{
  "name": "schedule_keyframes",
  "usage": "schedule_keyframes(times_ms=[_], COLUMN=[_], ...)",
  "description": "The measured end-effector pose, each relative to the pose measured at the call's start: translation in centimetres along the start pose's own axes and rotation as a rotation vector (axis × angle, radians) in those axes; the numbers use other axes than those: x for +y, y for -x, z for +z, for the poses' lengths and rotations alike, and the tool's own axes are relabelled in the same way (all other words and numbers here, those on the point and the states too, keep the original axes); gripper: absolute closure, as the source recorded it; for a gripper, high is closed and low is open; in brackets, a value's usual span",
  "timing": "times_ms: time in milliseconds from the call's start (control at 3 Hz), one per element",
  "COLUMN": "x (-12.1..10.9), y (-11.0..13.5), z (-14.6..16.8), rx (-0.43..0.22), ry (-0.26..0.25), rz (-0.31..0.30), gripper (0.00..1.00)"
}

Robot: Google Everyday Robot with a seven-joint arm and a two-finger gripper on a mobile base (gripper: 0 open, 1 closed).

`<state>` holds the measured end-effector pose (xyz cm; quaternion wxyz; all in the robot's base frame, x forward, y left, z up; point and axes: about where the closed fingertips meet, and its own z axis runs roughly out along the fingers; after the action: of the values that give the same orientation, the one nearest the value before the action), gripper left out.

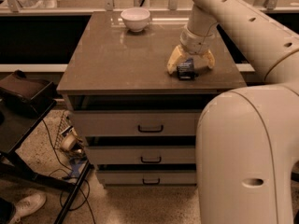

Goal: Move rxbar blueberry near white bowl

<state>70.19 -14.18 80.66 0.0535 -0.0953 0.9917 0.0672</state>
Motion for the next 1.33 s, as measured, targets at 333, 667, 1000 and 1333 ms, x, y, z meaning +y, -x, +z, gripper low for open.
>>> schedule_keyframes(times_ms=[333, 667, 1000, 1333], x=[0.1, 0.2, 0.2, 0.5], y=[0.1, 0.2, 0.2, 0.6], z=[-0.8, -1.6, -1.6, -2.4], rx=[0.0, 0.0, 0.0, -0.025], ry=[0.0, 0.0, 0.0, 0.008], rz=[0.0, 0.0, 0.0, -0.016], gripper=[0.72, 0.96, 1.0, 1.0])
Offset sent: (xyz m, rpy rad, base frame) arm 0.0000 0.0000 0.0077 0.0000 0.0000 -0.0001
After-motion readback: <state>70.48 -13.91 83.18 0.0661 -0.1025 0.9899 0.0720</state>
